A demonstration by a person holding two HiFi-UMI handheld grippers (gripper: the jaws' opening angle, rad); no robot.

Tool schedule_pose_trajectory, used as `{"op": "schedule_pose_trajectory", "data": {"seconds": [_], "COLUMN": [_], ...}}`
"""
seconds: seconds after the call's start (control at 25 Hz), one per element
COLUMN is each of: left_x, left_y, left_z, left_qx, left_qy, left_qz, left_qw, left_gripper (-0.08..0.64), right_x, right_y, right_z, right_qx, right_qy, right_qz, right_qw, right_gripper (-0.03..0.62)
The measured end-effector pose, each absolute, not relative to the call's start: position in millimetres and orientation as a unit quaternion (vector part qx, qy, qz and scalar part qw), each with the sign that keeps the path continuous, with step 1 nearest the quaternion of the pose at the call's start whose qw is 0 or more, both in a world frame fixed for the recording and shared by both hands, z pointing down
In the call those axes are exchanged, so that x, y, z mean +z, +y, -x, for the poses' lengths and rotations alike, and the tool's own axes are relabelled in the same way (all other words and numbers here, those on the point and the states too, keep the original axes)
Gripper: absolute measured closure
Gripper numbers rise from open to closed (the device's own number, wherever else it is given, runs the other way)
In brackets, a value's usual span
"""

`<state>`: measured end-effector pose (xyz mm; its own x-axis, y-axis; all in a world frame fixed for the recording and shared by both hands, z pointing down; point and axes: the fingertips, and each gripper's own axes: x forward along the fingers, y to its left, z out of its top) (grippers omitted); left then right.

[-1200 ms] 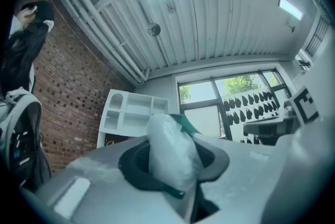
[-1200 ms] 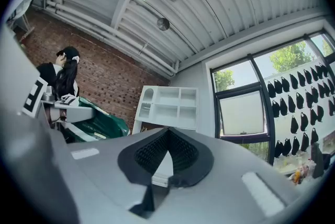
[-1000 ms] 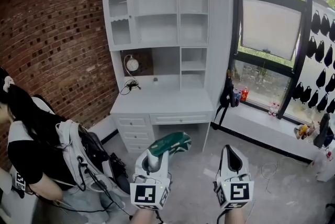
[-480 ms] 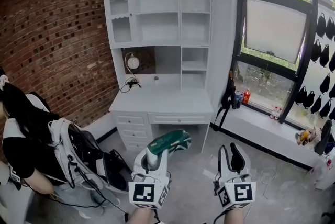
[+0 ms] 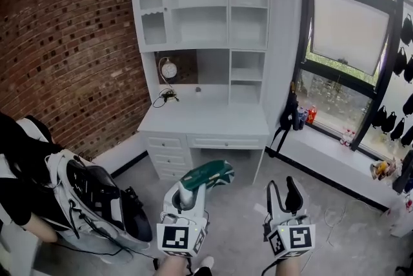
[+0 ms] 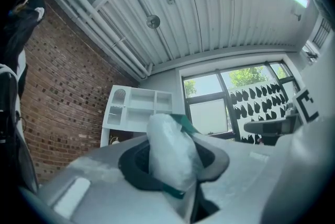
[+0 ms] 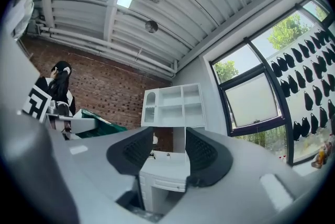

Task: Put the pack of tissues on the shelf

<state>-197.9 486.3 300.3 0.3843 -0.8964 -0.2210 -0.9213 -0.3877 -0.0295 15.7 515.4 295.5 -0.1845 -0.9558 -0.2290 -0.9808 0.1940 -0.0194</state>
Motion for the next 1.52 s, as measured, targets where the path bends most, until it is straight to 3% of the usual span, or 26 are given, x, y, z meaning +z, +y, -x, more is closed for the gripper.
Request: {"op": "schedule_pose_trajectory", "data": {"seconds": [0.96,1.52], "left_x": [304.4,311.4], "left_y": [294.5,220.4], "left_z": [242.2,199.9], "left_qx": [0.108,0.102], "left_qy": [0.512,0.534], "left_qz": [0.849,0.837], "left_qw": [0.068,0.052], "left_gripper": [0.446,0.446], "right_x": [294.7,301.5], "right_y": [347.0,260.3], "right_z": [24.6,-21.8], "right_qx": [0.091,0.077], "right_qy": [0.732,0.75], "right_qz": [0.668,0.652], "right_qw": [0.095,0.081], "right_gripper": [0.403,0.402]}}
